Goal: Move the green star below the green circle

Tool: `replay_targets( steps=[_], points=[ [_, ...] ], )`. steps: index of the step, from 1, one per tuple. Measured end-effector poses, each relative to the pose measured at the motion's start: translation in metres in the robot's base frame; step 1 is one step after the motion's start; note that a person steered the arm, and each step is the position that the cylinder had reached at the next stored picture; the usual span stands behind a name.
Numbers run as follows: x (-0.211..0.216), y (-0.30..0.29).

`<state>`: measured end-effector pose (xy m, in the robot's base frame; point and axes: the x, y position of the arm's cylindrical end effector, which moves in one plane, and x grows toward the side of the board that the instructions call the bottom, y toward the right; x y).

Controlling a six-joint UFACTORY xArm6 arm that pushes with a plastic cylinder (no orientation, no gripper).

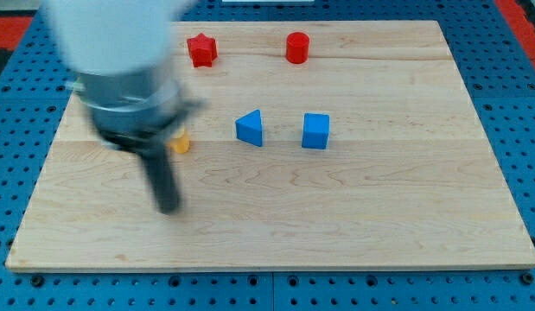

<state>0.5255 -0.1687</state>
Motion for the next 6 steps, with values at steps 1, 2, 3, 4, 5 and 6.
replay_targets(
  steps=[1,2,3,4,5,6],
  points=[
    [-0.059,-0.101],
    [-0.087,-0.136],
    [-0.144,-0.135],
    [-0.171,-0.131],
    [-0.178,-0.097],
    [-0.178,-0.081]
  ],
)
